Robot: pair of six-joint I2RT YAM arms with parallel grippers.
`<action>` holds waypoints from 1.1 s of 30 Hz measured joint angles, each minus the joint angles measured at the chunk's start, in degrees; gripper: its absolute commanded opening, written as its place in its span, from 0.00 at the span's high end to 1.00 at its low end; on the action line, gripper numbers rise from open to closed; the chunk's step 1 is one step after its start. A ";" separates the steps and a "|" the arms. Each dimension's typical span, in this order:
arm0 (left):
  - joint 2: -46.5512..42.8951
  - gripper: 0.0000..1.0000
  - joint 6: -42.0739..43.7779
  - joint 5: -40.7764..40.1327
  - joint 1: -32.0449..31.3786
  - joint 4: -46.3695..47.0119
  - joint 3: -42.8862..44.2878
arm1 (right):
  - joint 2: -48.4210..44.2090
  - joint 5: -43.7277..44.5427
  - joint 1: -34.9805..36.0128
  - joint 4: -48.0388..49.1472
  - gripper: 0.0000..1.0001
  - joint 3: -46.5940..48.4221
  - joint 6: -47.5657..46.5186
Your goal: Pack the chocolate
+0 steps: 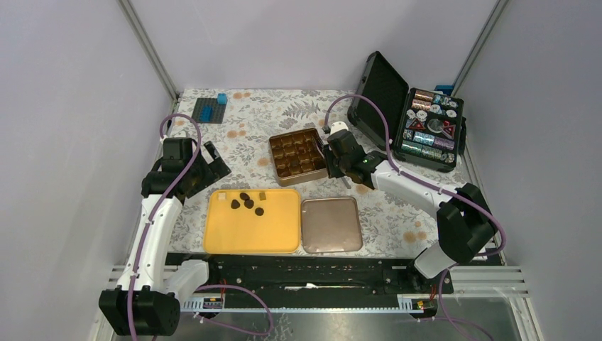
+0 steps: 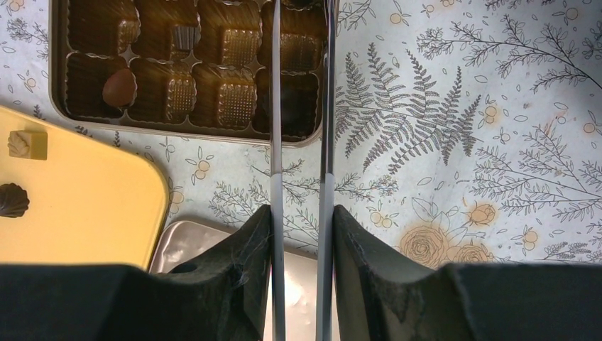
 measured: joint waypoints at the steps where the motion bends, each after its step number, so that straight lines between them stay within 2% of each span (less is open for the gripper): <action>1: 0.00 0.01 0.00 -0.02 0.00 0.02 0.00 | 0.00 0.00 0.00 0.07 0.81 0.00 0.04; 4: 0.00 0.01 0.00 0.00 0.00 0.02 0.00 | 0.00 -0.02 0.02 0.07 0.71 0.00 0.07; 17: 0.00 0.01 0.02 0.04 0.00 0.02 0.00 | 0.00 -0.07 0.02 0.09 0.56 0.00 0.07; 25: 0.00 0.01 0.02 0.04 0.00 0.02 0.00 | 0.02 -1.44 0.02 0.07 0.56 0.90 0.04; 31: 0.00 0.01 0.02 0.02 0.00 0.02 0.00 | 0.26 -2.82 0.02 0.04 0.61 2.34 0.09; 33: 0.00 0.01 0.02 0.04 0.00 0.00 0.00 | 0.17 -2.93 0.13 0.04 0.65 2.71 0.09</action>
